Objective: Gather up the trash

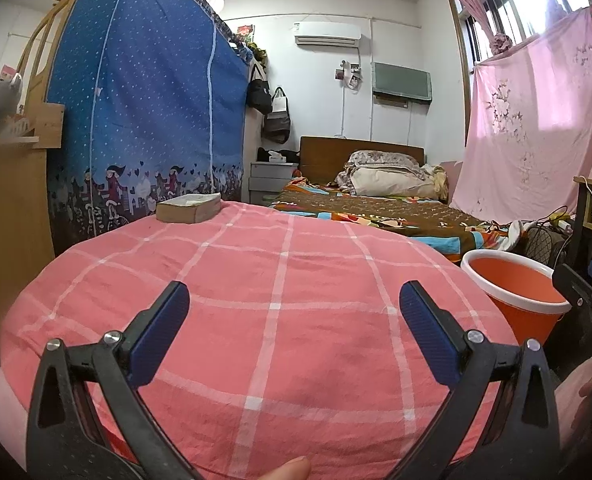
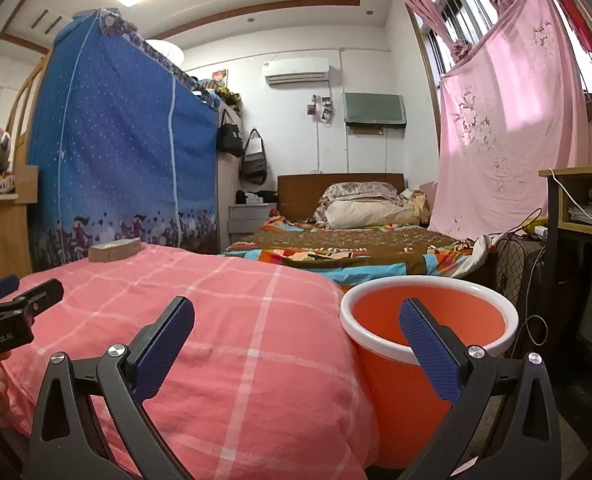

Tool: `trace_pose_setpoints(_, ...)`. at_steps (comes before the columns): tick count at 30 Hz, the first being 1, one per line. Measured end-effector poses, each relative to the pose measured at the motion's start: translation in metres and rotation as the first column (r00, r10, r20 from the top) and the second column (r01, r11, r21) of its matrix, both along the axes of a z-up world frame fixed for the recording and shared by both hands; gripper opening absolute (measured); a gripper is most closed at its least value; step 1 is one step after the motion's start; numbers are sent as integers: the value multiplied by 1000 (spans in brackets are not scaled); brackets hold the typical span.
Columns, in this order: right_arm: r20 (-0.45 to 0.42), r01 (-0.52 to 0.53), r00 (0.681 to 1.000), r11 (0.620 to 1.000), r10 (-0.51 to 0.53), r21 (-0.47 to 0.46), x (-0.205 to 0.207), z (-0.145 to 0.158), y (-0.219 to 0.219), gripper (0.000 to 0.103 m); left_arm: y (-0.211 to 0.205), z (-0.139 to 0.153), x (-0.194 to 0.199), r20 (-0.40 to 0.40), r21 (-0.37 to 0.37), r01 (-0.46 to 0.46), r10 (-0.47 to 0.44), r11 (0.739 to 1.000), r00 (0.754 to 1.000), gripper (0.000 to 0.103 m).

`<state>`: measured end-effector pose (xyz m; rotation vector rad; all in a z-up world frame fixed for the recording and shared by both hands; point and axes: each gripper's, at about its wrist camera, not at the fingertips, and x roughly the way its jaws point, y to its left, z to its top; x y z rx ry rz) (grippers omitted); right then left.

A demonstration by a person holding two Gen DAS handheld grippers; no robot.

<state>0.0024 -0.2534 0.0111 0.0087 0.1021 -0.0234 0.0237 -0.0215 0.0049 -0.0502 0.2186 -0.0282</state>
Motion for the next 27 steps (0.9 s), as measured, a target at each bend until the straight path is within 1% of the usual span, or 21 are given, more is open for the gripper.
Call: trace_pose_setpoints(27,-14,7,1000,1000,-7,2,0,-5,-1,103,-6,-2,-6,10,26,7,-8,1000,1000,103)
